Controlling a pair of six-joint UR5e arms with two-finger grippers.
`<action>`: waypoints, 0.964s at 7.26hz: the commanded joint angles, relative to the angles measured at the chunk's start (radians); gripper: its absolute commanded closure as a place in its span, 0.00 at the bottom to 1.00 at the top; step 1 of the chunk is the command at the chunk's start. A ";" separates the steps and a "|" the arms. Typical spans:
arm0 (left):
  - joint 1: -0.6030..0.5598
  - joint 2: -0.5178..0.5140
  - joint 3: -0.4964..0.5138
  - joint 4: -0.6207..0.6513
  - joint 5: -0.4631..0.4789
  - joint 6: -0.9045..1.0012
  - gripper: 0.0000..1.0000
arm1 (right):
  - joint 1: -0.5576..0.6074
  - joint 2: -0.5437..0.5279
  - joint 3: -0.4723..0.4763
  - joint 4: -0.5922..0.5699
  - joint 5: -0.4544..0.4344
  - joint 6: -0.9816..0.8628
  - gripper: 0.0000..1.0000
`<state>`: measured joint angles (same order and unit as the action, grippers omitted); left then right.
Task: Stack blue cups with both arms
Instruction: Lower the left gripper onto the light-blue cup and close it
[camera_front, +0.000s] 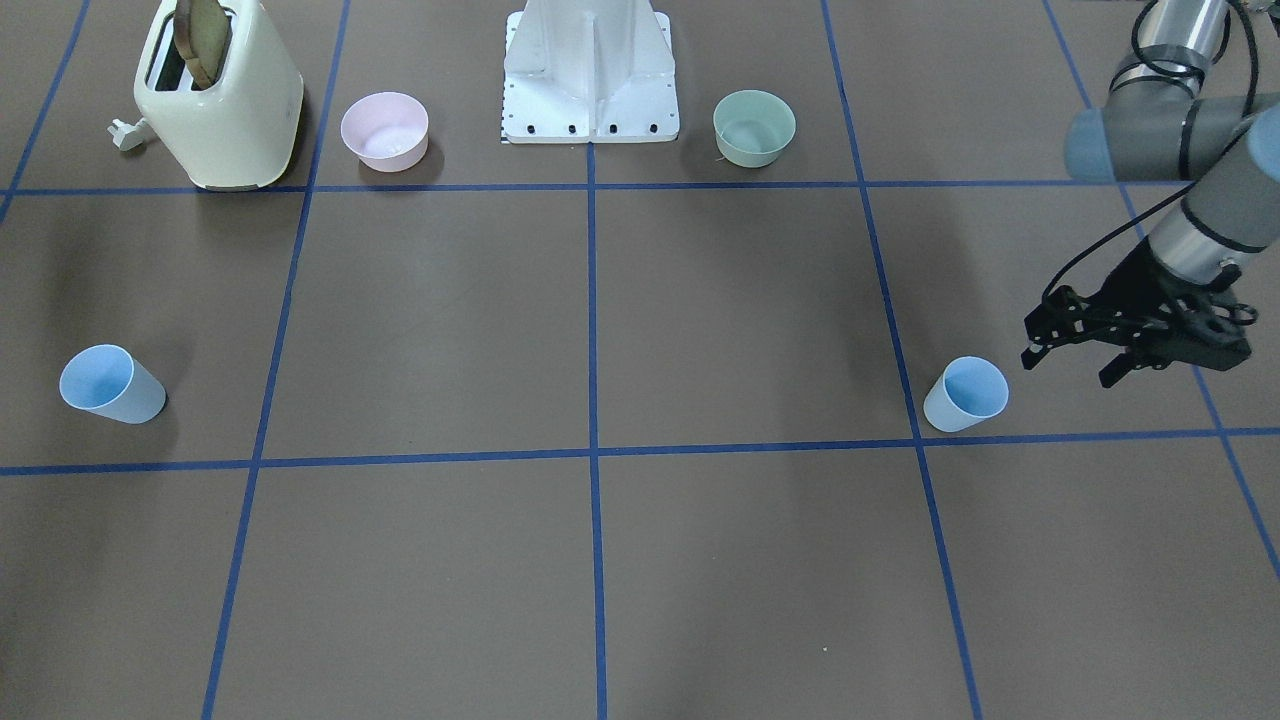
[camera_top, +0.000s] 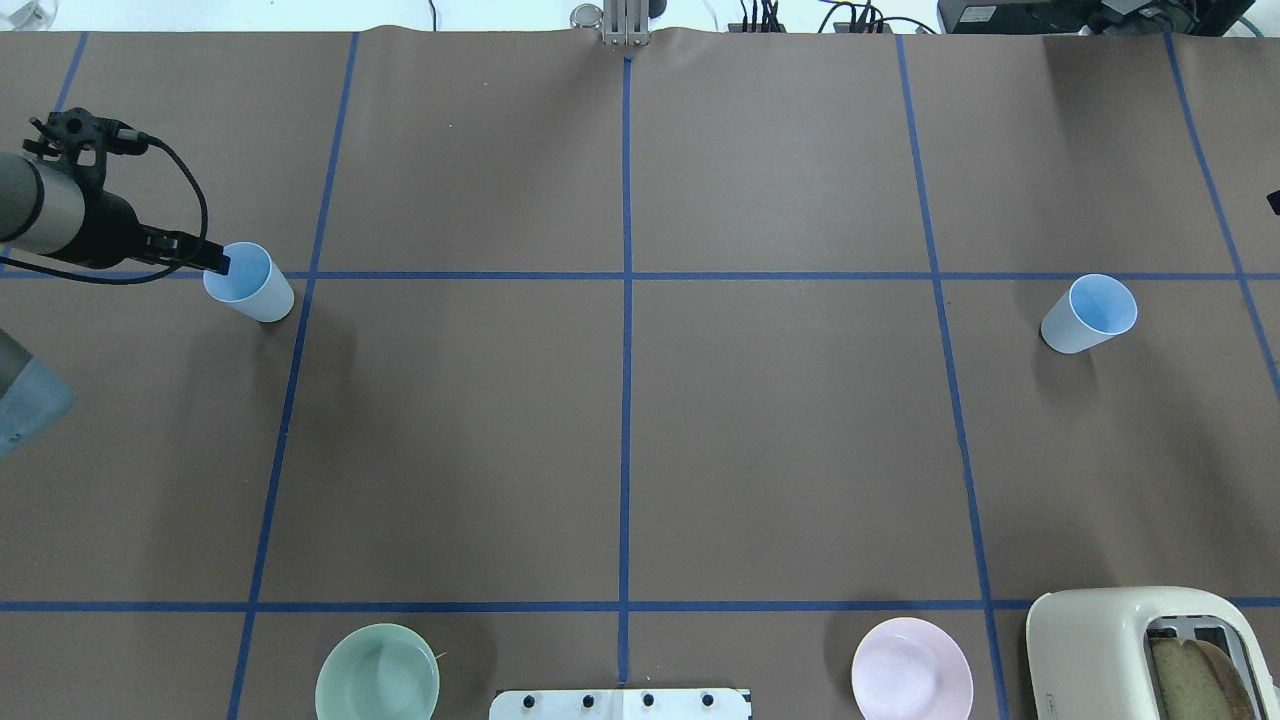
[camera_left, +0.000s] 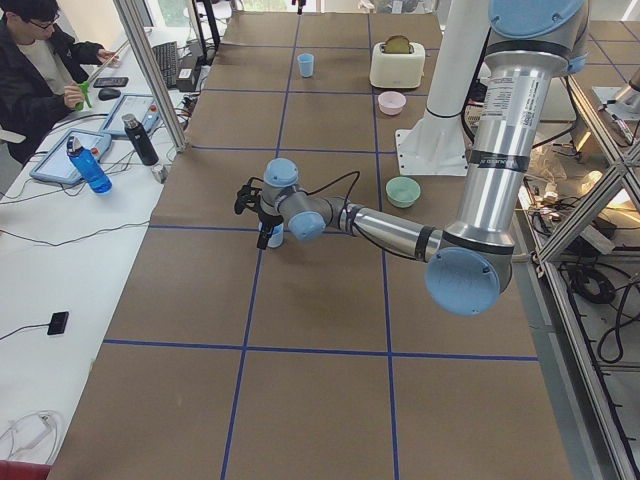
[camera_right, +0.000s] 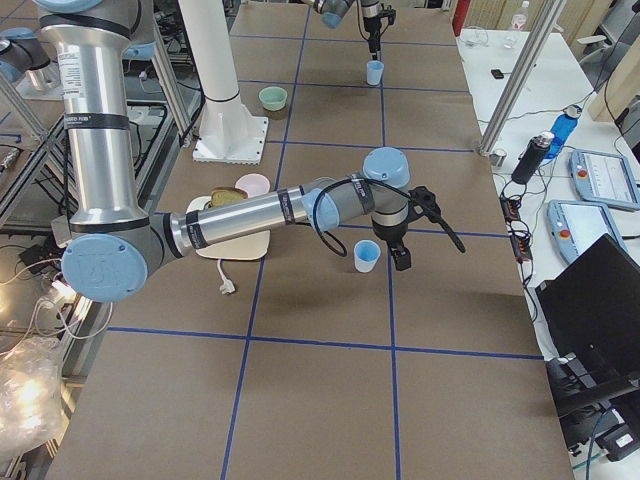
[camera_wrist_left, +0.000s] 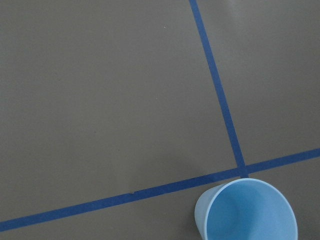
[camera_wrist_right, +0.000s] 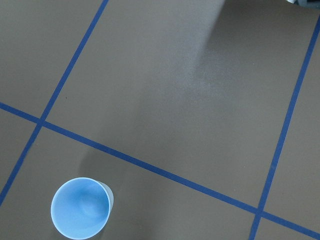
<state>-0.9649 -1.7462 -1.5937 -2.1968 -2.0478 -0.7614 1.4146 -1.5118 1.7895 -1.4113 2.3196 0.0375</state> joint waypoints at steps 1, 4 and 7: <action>0.021 -0.018 0.040 -0.030 0.021 -0.001 0.70 | 0.000 0.001 -0.005 0.000 0.001 -0.001 0.00; 0.020 -0.016 -0.001 -0.029 0.014 -0.001 1.00 | 0.000 0.001 -0.005 0.000 0.001 0.001 0.00; 0.020 -0.028 -0.105 0.021 0.009 -0.025 1.00 | 0.000 0.001 -0.004 0.000 0.003 0.001 0.00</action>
<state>-0.9448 -1.7654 -1.6393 -2.2101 -2.0375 -0.7694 1.4143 -1.5109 1.7843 -1.4113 2.3223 0.0383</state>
